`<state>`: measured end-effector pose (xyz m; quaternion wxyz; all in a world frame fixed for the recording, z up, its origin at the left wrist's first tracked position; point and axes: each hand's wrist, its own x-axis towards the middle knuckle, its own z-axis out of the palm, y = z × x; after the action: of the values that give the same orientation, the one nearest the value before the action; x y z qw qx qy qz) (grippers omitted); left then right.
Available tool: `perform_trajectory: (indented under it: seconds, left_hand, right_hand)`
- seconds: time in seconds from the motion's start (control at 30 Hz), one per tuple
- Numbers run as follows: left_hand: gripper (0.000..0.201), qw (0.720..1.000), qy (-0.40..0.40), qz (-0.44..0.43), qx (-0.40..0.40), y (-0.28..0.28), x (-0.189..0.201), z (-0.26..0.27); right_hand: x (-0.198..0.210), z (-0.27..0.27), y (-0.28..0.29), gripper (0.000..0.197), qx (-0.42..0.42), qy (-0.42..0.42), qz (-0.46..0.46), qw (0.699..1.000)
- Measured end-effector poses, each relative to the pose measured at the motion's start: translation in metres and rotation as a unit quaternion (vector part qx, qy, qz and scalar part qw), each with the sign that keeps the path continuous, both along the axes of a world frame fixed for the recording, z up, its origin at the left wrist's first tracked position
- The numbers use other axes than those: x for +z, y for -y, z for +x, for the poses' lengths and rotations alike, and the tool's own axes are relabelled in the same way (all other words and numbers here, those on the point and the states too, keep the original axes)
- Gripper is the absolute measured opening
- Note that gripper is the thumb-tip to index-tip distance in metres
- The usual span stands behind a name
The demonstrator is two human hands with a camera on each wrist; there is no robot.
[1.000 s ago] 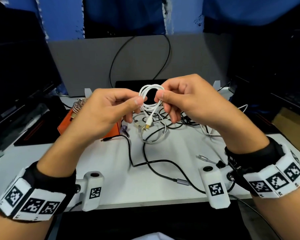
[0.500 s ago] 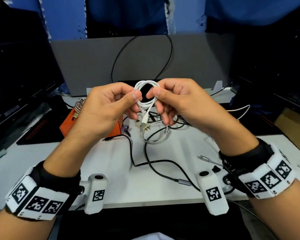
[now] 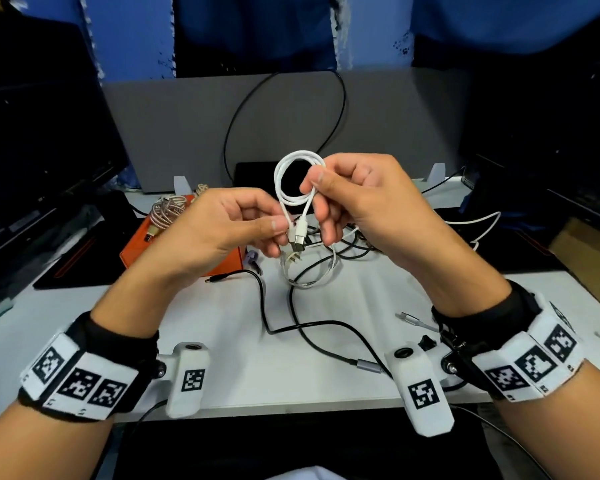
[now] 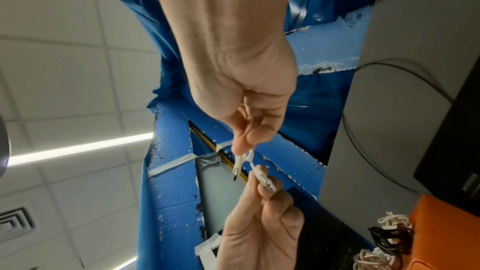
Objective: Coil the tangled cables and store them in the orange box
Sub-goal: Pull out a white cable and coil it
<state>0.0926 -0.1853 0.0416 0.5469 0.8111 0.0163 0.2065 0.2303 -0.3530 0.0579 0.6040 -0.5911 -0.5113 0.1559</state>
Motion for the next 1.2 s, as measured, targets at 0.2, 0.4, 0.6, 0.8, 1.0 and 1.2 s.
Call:
perform_trajectory:
  seconds: [0.2,0.4,0.6,0.8,1.0,1.2]
  left_hand:
    - [0.014,0.986,0.107,-0.125,0.032,-0.006,0.006,0.000]
    - [0.015,0.975,0.190,0.000,0.119,0.009,-0.003,0.008]
    - [0.016,0.941,0.236,0.146,0.193,0.016,-0.008,0.005]
    - [0.032,0.965,0.193,0.079,0.159,0.015,-0.008,0.008]
    - [0.041,0.993,0.095,0.050,0.046,0.012,-0.009,0.008]
    - [0.039,0.990,0.101,0.066,0.078,0.017,-0.007,0.004]
  right_hand:
    - [0.000,0.006,0.001,0.027,-0.064,0.056,-0.037,0.996]
    - [-0.007,-0.005,-0.005,0.027,-0.046,0.063,-0.065,0.995]
    - [-0.005,-0.008,-0.004,0.026,-0.022,0.031,-0.052,0.998]
    - [-0.006,-0.012,-0.002,0.025,0.029,0.015,-0.044,0.999]
    - [-0.006,-0.012,-0.002,0.024,0.045,0.023,-0.058,0.997]
    - [0.005,-0.004,0.006,0.023,0.028,0.017,-0.045,0.998]
